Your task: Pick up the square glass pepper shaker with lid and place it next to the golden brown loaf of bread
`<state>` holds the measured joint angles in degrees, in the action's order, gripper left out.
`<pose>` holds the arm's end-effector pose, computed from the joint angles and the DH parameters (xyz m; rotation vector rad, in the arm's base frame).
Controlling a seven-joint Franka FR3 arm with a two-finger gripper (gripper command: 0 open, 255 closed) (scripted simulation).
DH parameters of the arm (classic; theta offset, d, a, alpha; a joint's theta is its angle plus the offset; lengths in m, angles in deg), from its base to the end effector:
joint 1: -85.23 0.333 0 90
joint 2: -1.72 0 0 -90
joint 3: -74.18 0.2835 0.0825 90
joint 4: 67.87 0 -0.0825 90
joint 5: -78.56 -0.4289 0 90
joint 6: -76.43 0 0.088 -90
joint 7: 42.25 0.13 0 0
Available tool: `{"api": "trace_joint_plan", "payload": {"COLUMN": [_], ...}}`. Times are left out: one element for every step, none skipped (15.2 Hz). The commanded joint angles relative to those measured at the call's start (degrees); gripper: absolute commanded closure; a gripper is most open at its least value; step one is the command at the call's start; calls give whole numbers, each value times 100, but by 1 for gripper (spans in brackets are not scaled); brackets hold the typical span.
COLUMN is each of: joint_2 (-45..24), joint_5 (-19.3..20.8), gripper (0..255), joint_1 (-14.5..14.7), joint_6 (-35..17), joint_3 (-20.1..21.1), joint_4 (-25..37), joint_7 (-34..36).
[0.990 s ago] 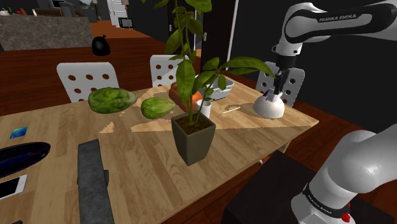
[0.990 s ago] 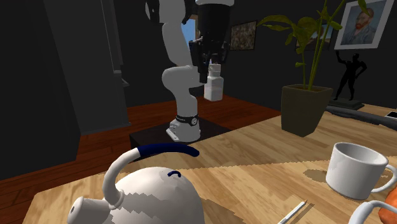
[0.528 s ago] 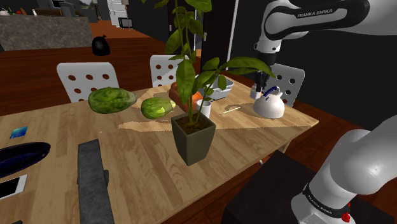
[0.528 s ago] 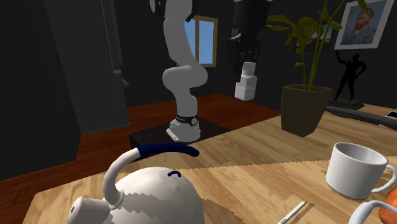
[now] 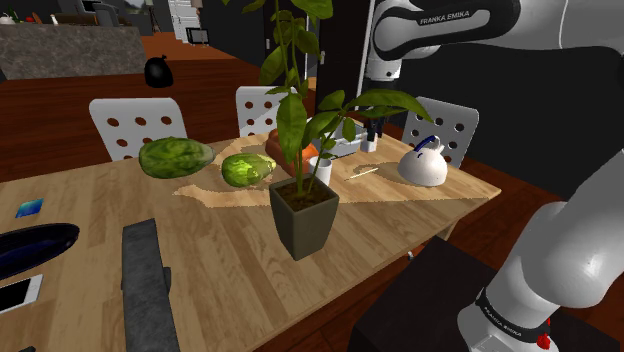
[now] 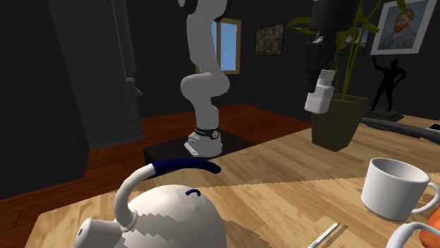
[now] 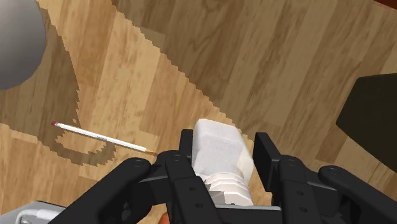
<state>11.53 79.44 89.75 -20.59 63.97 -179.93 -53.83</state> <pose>0.5427 -0.0589 0.4770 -3.1049 -0.1700 0.1410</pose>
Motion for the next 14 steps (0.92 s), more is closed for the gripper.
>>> {"api": "trace_joint_plan", "payload": {"joint_2": [-373, -546, -723, -903, -1087, -1276, -1469, -1667, -1871, -2082, -2300, -2528, -2767, -3020], "joint_5": [-92, -131, -168, -202, -234, -265, -293, -320, -345, -369, -391, -412, -432, -451], "gripper": [255, 255, 255, 255, 255, 255, 255, 255, 255, 255, 255, 255, 255, 255], "joint_1": [83, 123, 161, 199, 236, 272, 306, 340, 373, 405, 436, 465, 493, 520], "joint_6": [30, 52, 78, 109, 146, 189, 238, 294, 357, 428, 507, 597, 699, 815], "joint_3": [82, 123, 164, 202, 239, 274, 308, 341, 372, 401, 430, 457, 483, 508], "joint_4": [398, 591, 793, 1005, 1225, 1456, 1699, 1953, 2221, 2504, 2804, 3123, 3465, 3835], "joint_7": [139, 210, 280, 350, 418, 486, 553, 620, 686, 751, 815, 880, 944, 1008]}}
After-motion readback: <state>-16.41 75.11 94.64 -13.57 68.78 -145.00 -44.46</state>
